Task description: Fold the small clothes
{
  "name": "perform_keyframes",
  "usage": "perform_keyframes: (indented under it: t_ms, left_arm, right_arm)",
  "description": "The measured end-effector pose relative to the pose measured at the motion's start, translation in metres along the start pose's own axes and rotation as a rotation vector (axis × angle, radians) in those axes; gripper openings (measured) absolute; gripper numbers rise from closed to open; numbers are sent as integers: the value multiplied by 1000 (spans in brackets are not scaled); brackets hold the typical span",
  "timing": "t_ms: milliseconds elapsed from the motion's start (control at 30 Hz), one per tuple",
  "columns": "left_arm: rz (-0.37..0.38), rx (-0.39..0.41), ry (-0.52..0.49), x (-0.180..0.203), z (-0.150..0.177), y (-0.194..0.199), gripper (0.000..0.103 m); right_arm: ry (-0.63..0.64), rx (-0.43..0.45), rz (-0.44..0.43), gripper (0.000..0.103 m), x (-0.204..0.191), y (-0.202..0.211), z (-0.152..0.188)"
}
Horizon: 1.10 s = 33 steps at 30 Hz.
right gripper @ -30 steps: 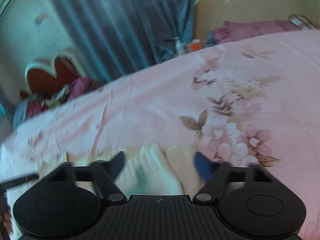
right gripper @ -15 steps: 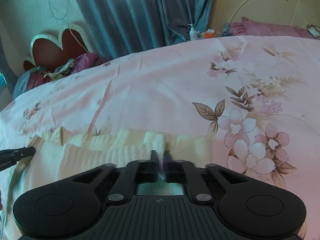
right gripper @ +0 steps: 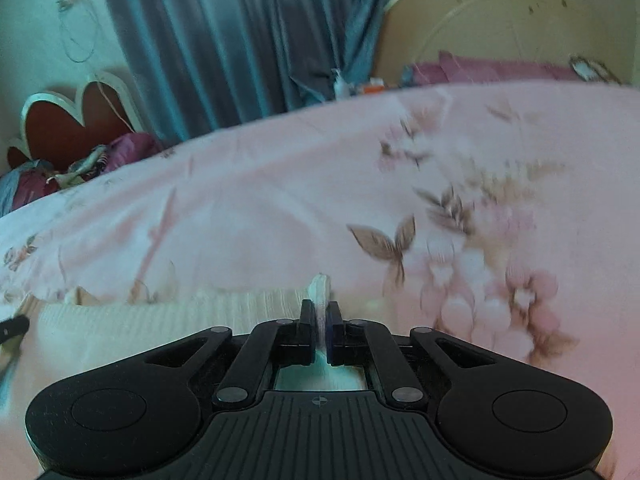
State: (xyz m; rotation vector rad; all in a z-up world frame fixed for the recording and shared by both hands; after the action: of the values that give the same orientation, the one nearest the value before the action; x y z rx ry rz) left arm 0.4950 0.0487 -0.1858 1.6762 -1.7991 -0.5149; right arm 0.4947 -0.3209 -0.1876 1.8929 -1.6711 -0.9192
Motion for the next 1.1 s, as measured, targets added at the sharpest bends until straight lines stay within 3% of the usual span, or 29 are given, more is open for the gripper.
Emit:
perform_keyframes:
  t_ms: [167,200,233,267,300,467,733,767,833,1000,1100]
  left_arm:
    - [-30,-5,-20,-3,-4,6,26]
    - [-31,-13,-11,-5,-5,7,38]
    - [-32,-19,-2,-6,-6,10,47]
    - [-35,-21,7,-8,-7,12,68]
    - [-41,-12,12,-9,-7,15,71]
    - [-80,0,-6,-9,-11,34,71]
    - [3,3,-54,22,-7,73,71]
    - [14,-5,-63,28,-3,76,71]
    - [37,-23,-76,40,6,78,71]
    - [52,-64,-91,58,31,72,71]
    - [3,-78,-114,54,45,63,71]
  right_arm:
    - [-30,24,4,5,3,14,-4]
    - [-42,29,9,18,4,19,-5]
    - [-53,38,9,46,4,22,-7]
    - [-66,51,6,60,5,27,-7]
    - [-76,61,8,70,4,31,-7]
    - [-71,55,-17,70,-12,50,-9]
    - [119,51,-90,69,-81,68,7]
    - [132,45,-99,68,-89,68,10]
    - [148,16,-117,43,-100,65,18]
    - [177,-21,-133,41,-121,60,37]
    - [229,-39,-84,41,-125,55,50]
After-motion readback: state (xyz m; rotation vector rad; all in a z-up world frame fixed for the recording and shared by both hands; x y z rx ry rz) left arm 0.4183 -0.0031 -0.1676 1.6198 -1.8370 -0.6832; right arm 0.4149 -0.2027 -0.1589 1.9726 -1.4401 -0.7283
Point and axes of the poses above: each gripper's, at about its wrist camera, not at the fingertips, and y roughly against the way its jaws point, x to its right, z to its underside, the point moved 2 cm from there along -y, roughly the way its jaws point, and after that the axes turned 8 degrees about y, right-handed, at the moved point
